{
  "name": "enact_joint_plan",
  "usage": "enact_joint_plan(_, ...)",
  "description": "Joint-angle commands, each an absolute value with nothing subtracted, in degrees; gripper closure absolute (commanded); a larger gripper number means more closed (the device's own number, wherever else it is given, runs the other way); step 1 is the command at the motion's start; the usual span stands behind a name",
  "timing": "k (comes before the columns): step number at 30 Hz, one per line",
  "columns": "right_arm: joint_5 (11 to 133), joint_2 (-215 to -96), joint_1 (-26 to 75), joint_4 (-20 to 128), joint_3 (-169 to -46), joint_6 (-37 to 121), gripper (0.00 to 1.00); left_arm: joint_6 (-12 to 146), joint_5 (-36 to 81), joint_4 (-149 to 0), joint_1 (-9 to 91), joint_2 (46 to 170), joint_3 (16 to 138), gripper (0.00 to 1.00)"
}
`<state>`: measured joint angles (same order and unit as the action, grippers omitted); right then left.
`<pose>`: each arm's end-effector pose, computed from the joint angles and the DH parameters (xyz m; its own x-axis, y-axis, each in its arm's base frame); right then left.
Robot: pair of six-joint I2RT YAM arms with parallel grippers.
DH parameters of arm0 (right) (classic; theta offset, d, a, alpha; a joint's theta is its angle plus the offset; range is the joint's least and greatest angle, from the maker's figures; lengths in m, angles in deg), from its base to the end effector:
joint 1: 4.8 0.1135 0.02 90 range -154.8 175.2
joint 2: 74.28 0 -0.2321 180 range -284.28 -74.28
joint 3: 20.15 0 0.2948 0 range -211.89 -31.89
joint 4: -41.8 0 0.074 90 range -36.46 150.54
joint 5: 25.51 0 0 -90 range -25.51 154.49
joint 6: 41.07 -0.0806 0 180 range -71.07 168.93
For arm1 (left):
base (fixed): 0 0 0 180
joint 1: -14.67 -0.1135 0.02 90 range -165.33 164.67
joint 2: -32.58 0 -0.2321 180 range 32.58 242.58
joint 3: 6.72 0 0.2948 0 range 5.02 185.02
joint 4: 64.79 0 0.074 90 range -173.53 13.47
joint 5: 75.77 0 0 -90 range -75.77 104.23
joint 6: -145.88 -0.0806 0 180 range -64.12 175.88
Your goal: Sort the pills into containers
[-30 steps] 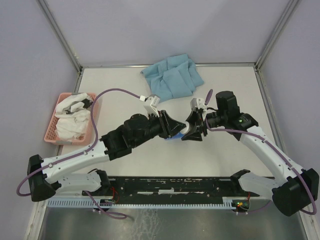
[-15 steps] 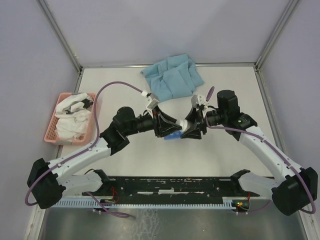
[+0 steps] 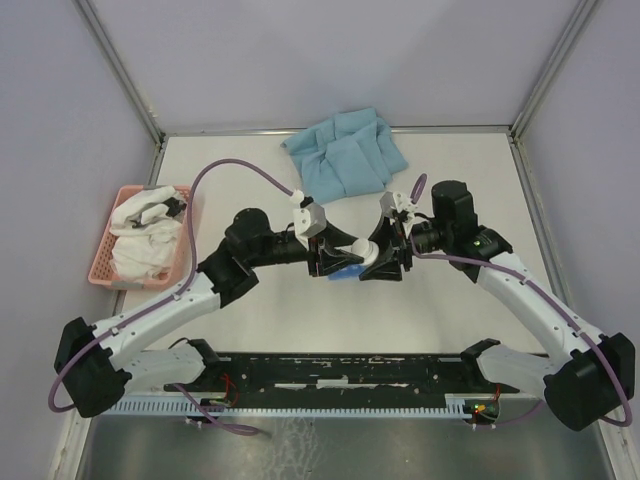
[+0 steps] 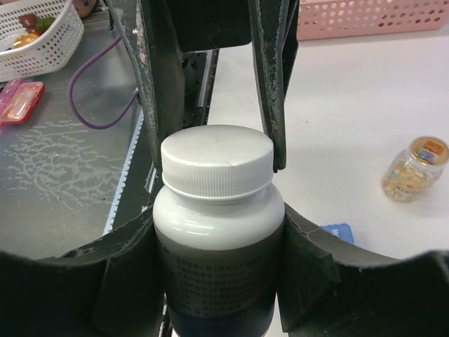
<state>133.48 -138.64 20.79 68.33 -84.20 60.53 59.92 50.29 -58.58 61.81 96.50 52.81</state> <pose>0.2436 0.2001 0.2747 -0.2167 -0.1837 -0.9588 -0.9695 -0.0749 0.2335 0.2040 -0.2895 0.3038 -0.0484 -0.0316 -0.9983 0.9918 0.1167 -0.0518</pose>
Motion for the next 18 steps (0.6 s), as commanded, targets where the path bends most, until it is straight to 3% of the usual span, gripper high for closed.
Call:
enact_joint_plan(1,136.83,-138.74,21.22,64.59,-85.50,56.67,0.99,46.28,54.25,-62.42,63.34,94.23,51.60,0.94)
enact_joint_plan(8,136.31,-138.67,21.17,64.61,-85.39,57.10,0.99,66.85,44.74,-46.36,63.33,87.63,43.71,0.26)
enact_joint_plan(13,136.04,-138.67,21.22,65.04,-85.37,57.75,0.99,79.55,34.77,-41.17,63.41,79.88,38.04,0.02)
enact_joint_plan(18,135.54,-138.66,21.21,65.86,-85.45,58.78,0.99,90.04,26.63,-42.57,63.39,77.77,36.08,0.01)
